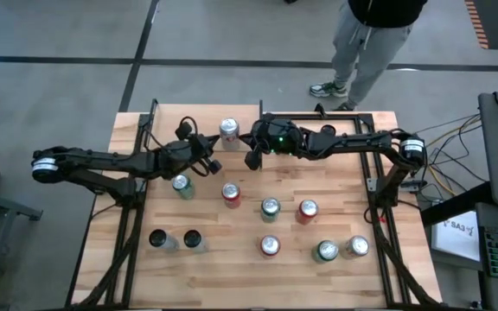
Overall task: Place canned beverage on shelf
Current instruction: Put the middle silver soda can on the shelf
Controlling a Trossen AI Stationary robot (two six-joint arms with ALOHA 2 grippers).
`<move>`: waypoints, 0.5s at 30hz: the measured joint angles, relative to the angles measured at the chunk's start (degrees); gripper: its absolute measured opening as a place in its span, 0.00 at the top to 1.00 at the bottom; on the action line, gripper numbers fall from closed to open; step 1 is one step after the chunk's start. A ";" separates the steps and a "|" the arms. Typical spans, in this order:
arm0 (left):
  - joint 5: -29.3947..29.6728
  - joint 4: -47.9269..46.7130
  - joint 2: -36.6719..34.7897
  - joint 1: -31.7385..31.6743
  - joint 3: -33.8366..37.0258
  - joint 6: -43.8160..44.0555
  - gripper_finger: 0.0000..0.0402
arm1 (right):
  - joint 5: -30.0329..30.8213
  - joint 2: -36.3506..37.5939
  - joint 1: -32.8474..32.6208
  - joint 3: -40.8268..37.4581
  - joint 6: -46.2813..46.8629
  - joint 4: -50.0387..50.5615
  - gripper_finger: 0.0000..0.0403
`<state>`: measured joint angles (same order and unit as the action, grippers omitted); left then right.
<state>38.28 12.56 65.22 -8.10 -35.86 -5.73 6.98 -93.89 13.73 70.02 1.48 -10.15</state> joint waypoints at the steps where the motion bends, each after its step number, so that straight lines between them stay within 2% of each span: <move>1: 0.36 -0.23 -0.01 0.01 0.00 0.25 1.00 | -0.11 0.00 -0.23 0.00 0.00 0.00 0.98; 9: -0.10 -4.04 -1.56 0.44 0.00 0.81 1.00 | 0.55 0.17 -0.47 0.00 0.63 1.77 0.98; 11: -3.23 -5.36 -2.49 0.84 0.00 0.24 1.00 | 1.67 0.34 -0.33 0.00 0.75 2.58 0.98; 15: -13.08 -5.76 -2.88 0.90 0.00 -1.30 1.00 | 5.36 0.38 0.53 0.00 0.16 2.35 0.98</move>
<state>25.20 6.80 62.34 -7.20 -35.86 -7.03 12.35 -93.50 14.26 70.02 1.64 -7.81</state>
